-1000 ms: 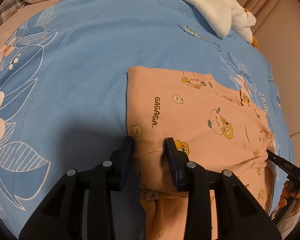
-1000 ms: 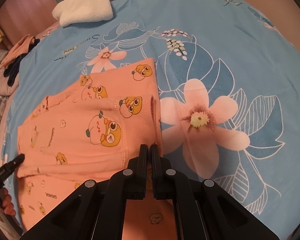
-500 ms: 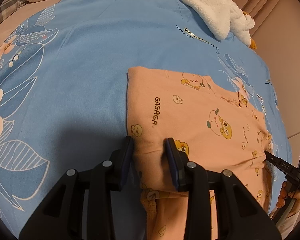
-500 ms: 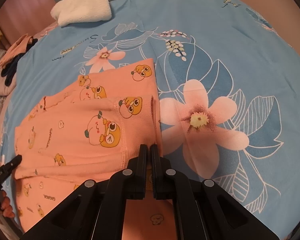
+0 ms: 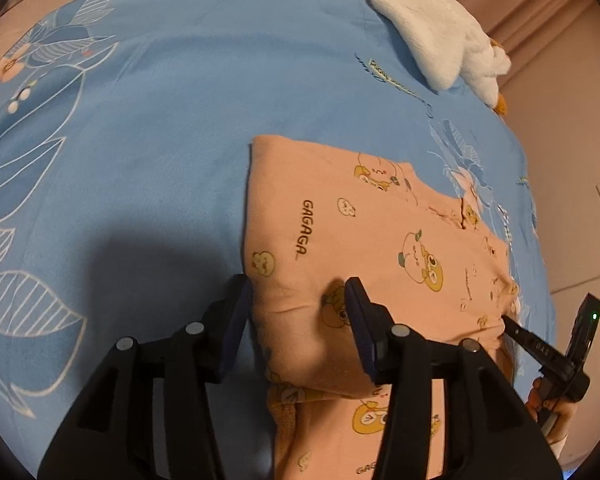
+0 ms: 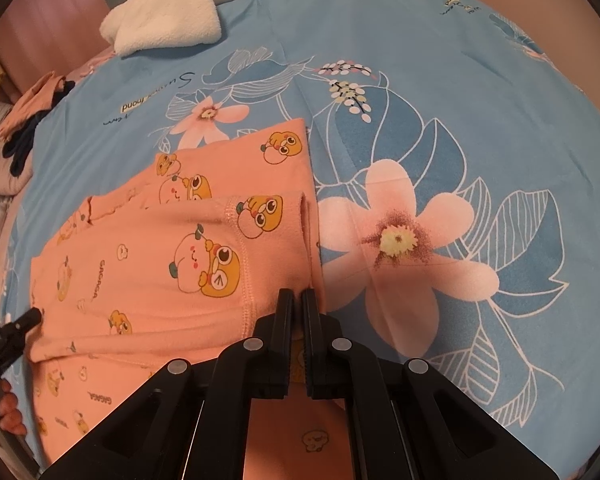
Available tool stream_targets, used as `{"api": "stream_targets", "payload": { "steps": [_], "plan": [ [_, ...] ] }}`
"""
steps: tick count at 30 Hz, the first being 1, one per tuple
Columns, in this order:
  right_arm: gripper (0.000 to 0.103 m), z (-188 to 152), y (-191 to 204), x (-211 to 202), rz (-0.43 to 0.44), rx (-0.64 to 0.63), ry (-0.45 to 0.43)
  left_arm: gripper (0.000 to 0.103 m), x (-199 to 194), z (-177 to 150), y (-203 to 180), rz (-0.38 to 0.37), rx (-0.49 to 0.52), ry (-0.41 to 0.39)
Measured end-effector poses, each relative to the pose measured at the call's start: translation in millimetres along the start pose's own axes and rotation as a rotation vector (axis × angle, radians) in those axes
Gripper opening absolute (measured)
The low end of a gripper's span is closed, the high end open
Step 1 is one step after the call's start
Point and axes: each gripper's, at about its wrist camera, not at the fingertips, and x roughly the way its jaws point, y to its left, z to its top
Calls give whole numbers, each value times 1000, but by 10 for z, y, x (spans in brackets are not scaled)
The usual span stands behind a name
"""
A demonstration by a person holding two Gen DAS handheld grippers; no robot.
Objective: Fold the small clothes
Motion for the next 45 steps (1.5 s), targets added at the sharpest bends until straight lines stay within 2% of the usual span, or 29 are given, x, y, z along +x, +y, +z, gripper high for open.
{"api": "stream_targets", "payload": {
  "steps": [3,5,7,8,9,10,15,19,24,28,35,38,45],
  "plan": [
    [3,18,34,-50,-17,-33,-5,48,-119,-39,-82,11,14,-9],
    [17,28,51,-125,-43,-44,-18,52,-310,-95,-198,18,78,-58],
    [54,24,53,-267,-32,-45,-65,65,-487,-133,-260,21,109,-108],
    [61,15,51,-350,-11,-41,-91,75,-601,-158,-283,18,117,-134],
    [71,9,49,-444,10,-35,-115,79,-711,-193,-294,10,121,-155],
    [76,1,47,-551,28,-29,-137,82,-797,-221,-301,0,125,-169],
    [78,-123,44,-979,87,-49,-233,86,-1118,-502,-300,-41,130,-199],
    [82,-314,51,-1120,102,-68,-241,86,-1147,-760,-269,-28,129,-169],
    [82,-606,13,-1184,62,-110,-239,86,-1117,-1112,-213,-5,113,-125],
    [82,-834,-69,-1169,50,-119,-204,86,-1093,-1400,-187,10,116,-99],
    [82,-1168,-205,-1132,62,-102,-121,83,-1017,-1727,-109,6,111,-23],
    [82,-1321,-249,-1147,60,-97,-100,82,-1048,-1840,-75,26,114,-16],
    [82,-1620,-386,-1174,84,-59,-45,77,-1077,-2091,-29,-30,96,35]
  ]
}}
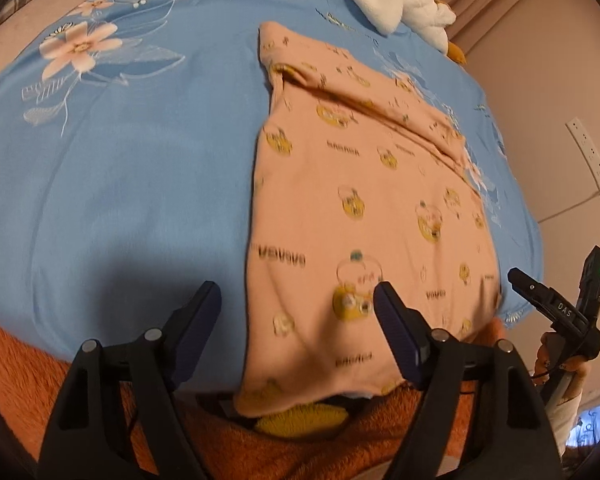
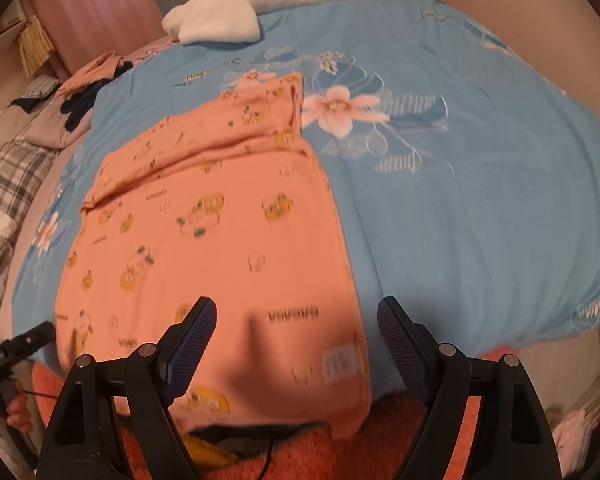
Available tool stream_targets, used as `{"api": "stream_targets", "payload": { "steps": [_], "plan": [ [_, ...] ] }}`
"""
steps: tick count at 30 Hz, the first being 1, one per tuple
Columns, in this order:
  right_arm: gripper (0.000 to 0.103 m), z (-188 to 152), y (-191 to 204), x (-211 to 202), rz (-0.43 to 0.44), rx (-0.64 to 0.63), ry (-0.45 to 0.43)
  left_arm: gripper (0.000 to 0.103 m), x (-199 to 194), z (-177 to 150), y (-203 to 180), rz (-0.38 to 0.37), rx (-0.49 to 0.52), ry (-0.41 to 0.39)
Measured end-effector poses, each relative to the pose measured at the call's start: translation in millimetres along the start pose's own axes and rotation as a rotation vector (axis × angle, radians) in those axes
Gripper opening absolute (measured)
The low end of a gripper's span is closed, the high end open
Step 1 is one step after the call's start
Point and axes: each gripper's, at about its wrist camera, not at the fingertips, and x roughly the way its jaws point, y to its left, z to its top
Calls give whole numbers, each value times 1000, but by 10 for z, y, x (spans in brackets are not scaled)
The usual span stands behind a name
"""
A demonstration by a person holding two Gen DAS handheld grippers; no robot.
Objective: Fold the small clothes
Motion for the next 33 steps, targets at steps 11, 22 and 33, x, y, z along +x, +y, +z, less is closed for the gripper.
{"api": "stream_targets", "payload": {
  "steps": [11,22,33],
  "plan": [
    [82,-365,-159,131,35,58,91,76,-4,-306,-39,-10,41,-9],
    [76,-538,-295,261,69,48,129,73,43,-540,-111,-6,36,-5],
    [12,-634,-356,304,202,44,191,5,180,-640,-100,46,45,51]
  ]
}}
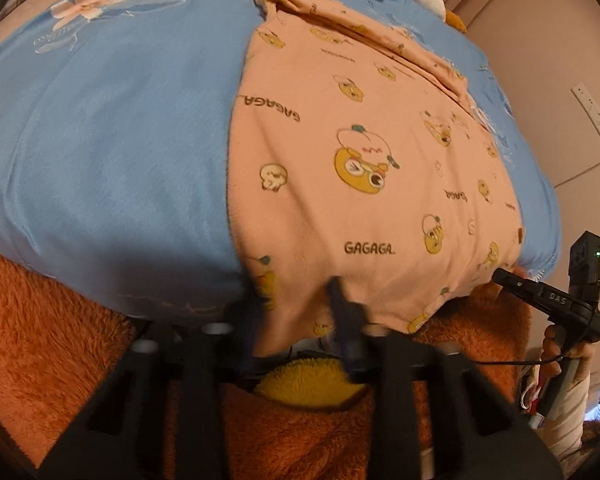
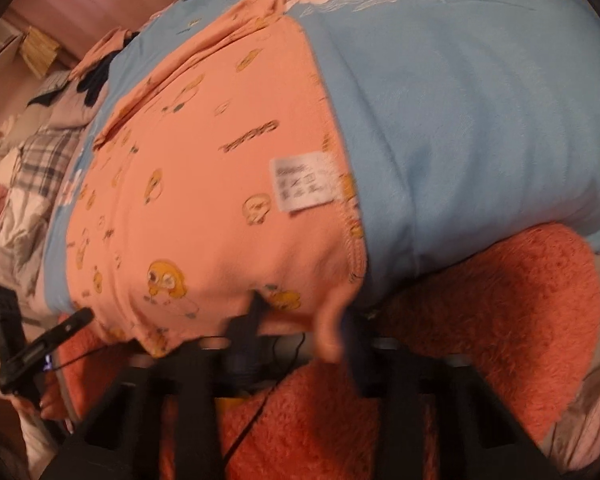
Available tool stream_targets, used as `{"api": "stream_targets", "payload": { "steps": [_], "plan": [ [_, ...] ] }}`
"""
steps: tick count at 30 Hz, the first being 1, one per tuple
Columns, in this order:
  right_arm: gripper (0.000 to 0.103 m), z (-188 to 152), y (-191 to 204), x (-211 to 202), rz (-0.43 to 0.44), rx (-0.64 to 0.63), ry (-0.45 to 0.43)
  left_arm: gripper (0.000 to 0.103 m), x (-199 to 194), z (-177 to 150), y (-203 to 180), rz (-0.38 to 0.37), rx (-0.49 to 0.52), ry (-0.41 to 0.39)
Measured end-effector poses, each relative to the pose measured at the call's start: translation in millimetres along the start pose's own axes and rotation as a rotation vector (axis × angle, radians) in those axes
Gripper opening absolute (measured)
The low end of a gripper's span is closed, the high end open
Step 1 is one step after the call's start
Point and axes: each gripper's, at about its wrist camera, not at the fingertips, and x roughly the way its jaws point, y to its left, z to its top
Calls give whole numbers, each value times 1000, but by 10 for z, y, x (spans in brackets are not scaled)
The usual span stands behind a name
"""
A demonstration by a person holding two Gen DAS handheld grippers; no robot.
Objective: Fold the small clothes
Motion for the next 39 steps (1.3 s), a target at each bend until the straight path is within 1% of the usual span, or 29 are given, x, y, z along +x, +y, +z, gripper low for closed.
{"api": "stream_targets", "payload": {
  "steps": [2,3,4,6,9,12,14,16,18,21,25,28,30,31,34,36,37,39],
  "plan": [
    [8,-3,79,-67,-14,-31,1,5,-19,11,-8,-3,3,6],
    [7,11,122,-114,-12,-46,0,5,-41,25,-24,-17,11,10],
    [7,34,151,-169,14,-46,-4,5,-80,45,-38,-41,10,8],
    [7,112,200,-285,88,-32,-15,5,-200,116,-80,-125,0,3],
    [6,247,304,-536,166,-39,-74,5,-388,249,-158,-196,8,-32],
    [6,415,398,-719,244,-41,-130,5,-542,447,-184,-284,-20,-62],
    [6,548,444,-759,292,-32,-147,5,-597,582,-207,-314,-29,-77],
    [6,650,503,-742,289,-34,-165,5,-603,699,-238,-335,-29,-81],
    [5,741,534,-675,256,-29,-168,4,-595,799,-237,-318,-31,-80],
    [5,866,501,-583,261,1,-162,4,-571,944,-230,-332,-41,-93],
    [5,1100,477,-517,269,42,-195,4,-534,1200,-185,-321,-63,-121],
    [5,1292,448,-460,228,68,-229,5,-468,1397,-125,-305,-82,-134],
    [5,1404,393,-370,211,100,-230,5,-390,1519,-66,-282,-100,-132],
    [5,1459,359,-317,199,114,-229,5,-334,1575,-31,-259,-112,-126],
    [5,1607,277,-171,124,144,-230,5,-137,1713,81,-240,-161,-90],
    [5,1685,223,-65,110,165,-217,5,-7,1789,142,-227,-181,-71],
    [5,1716,201,-20,101,171,-211,5,55,1816,168,-213,-192,-62],
    [5,1767,170,71,51,177,-202,6,182,1867,219,-175,-199,-45]
  ]
}}
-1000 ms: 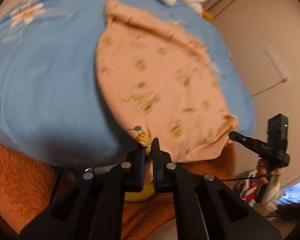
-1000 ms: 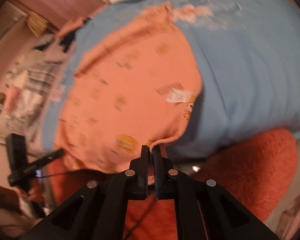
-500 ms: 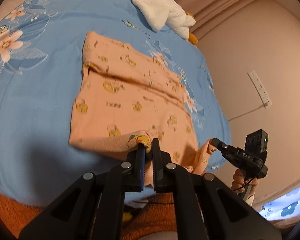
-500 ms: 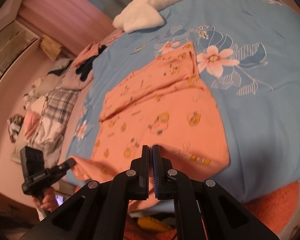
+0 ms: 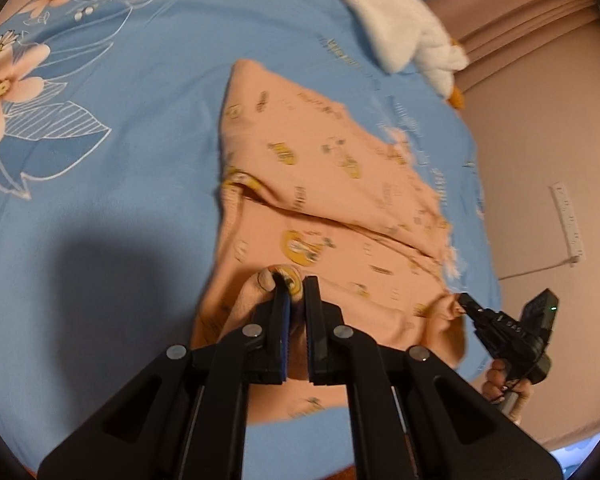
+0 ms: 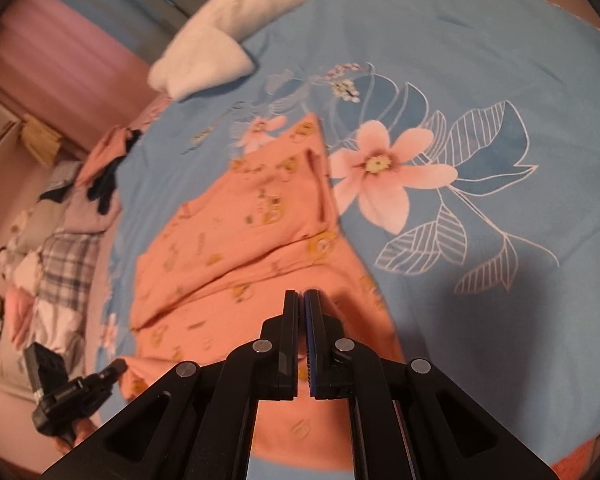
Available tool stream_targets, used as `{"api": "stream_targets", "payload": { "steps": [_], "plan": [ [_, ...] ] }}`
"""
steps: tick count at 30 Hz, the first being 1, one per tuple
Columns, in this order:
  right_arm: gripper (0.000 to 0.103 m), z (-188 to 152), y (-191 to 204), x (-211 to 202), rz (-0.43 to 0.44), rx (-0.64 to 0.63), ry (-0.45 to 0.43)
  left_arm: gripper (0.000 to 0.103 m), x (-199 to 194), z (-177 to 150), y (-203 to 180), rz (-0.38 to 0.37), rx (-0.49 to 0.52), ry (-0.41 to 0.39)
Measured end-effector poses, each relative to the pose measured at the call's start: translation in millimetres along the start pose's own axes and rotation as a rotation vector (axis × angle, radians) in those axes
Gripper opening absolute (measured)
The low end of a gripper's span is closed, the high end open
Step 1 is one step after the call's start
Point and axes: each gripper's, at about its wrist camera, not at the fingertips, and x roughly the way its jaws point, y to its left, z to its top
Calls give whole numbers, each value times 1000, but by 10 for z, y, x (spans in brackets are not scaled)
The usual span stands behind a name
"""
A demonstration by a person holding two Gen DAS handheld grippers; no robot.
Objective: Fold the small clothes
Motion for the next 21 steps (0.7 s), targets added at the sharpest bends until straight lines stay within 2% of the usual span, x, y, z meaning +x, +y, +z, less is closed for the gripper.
{"api": "stream_targets", "payload": {
  "steps": [2,8,12,14,16,21],
  "plan": [
    [5,16,-15,62,-35,-6,5,6,122,43,74,40,-22,14],
    [5,-1,-10,29,-79,-41,15,8,117,84,130,23,-41,30],
    [5,-57,140,-213,-168,-154,-33,9,-132,45,55,76,5,-43],
    [5,-124,223,-320,-151,-199,-27,11,-281,1,-16,103,51,-79],
    [6,-183,305,-300,-105,-226,1,12,-410,-79,-109,91,109,-92],
    [6,-450,549,-90,-3,-298,135,11,-422,-317,-265,0,208,14]
  ]
}}
